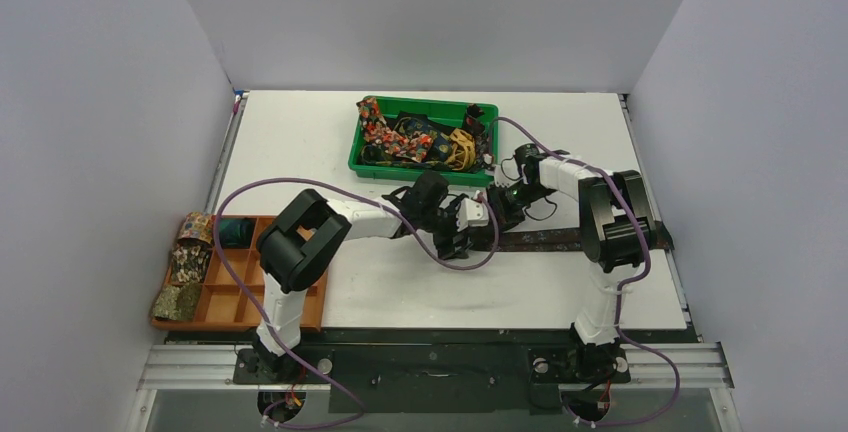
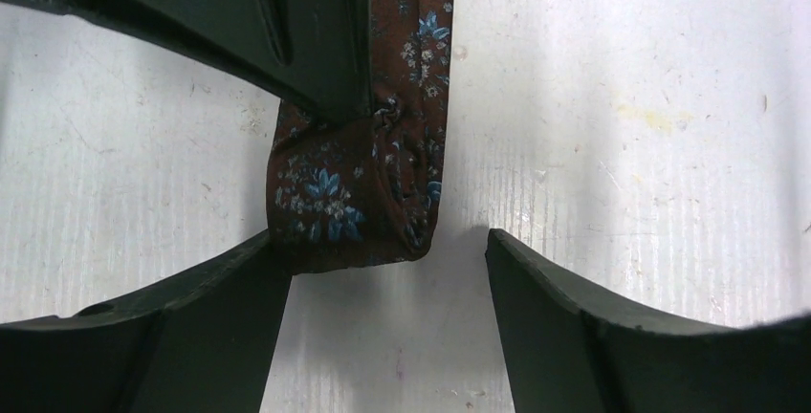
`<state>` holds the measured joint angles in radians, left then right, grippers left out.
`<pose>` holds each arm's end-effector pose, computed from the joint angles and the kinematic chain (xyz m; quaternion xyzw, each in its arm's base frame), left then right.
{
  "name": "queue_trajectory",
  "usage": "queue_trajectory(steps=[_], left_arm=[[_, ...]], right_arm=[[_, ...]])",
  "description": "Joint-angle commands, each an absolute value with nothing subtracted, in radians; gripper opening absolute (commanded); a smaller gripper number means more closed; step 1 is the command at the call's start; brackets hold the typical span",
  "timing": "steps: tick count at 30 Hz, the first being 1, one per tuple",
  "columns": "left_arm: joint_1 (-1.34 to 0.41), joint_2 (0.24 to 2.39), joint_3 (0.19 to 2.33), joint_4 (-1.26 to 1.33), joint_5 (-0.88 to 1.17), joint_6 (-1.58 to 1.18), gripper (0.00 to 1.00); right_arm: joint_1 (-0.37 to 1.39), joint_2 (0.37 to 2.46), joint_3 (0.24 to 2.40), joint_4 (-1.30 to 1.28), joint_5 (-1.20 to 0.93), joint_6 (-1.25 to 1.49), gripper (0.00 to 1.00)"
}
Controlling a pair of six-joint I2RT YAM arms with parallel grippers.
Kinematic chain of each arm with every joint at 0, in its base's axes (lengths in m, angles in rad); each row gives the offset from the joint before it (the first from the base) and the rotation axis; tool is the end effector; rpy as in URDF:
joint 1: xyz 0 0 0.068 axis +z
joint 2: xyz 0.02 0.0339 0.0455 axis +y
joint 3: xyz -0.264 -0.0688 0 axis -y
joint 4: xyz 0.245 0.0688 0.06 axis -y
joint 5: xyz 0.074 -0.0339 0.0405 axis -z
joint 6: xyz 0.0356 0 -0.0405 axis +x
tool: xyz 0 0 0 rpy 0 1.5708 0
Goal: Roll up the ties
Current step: Roll the tie at the center of the board.
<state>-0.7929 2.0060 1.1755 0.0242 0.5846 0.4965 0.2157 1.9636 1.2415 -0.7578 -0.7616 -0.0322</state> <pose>0.2756 -0.3077 0.1377 0.6198 0.6455 -0.3172 0.3138 0.3402 0.0997 0.1411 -0.1314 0.9182 0.3736 0.0080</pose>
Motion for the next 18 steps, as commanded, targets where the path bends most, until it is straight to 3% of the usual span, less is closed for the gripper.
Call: queue_trajectory(steps=[1,15,18], left_arm=[[-0.784,1.969,1.155,0.110,0.587,0.415,0.71],[-0.841,2.096,1.232,0.140,0.471,0.353,0.73],[-0.849,2.118,1.234,0.110,0.463,0.385,0.60]], right_arm=[[0.215,1.973,1.198,-0.752,-0.619,-0.086,0.00],[0.242,1.900,1.212,-0.766,-0.705,-0.098,0.00],[0.251,1.884,1.216,-0.783,-0.725,-0.098,0.00]])
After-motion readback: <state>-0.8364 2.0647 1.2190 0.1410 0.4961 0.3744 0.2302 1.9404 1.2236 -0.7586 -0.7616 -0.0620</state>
